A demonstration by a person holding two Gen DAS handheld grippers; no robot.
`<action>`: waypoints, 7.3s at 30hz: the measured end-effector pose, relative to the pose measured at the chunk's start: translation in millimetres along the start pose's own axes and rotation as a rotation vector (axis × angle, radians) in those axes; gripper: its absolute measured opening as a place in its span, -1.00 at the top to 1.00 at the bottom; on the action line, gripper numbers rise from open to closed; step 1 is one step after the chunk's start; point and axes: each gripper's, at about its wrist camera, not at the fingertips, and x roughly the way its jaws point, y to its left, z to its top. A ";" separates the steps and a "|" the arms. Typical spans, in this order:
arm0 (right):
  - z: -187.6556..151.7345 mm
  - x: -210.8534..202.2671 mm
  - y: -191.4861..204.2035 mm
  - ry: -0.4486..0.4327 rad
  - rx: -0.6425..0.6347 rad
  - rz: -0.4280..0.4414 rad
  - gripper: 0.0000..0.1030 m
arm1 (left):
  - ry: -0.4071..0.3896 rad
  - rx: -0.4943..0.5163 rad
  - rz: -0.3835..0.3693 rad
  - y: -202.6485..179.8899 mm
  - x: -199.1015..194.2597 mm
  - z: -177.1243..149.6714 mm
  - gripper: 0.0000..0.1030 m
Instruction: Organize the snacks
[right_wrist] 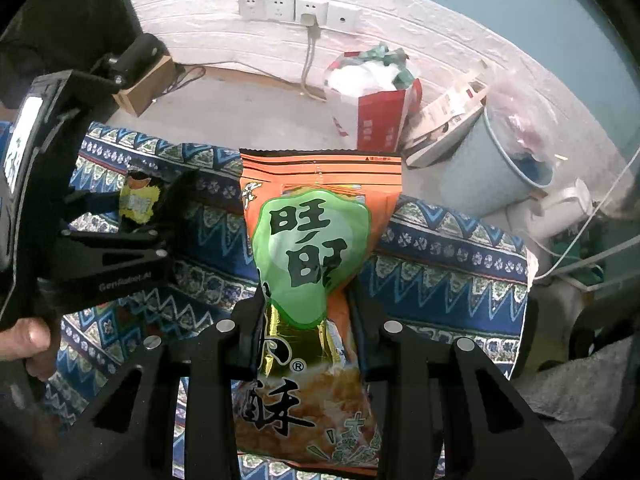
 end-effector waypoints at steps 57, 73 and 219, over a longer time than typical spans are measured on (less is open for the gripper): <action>42.8 -133.9 241.1 -0.213 -0.250 0.220 0.38 | -0.330 -0.014 0.261 195.2 -234.2 -135.2 -0.29; 71.2 -131.1 344.8 -0.209 -0.374 0.304 0.38 | -0.342 -0.176 0.321 284.8 -252.4 -169.1 -0.29; 1.7 -201.5 334.3 -0.432 -0.299 0.303 -0.43 | -0.429 -0.194 0.359 269.3 -320.8 -222.9 -0.97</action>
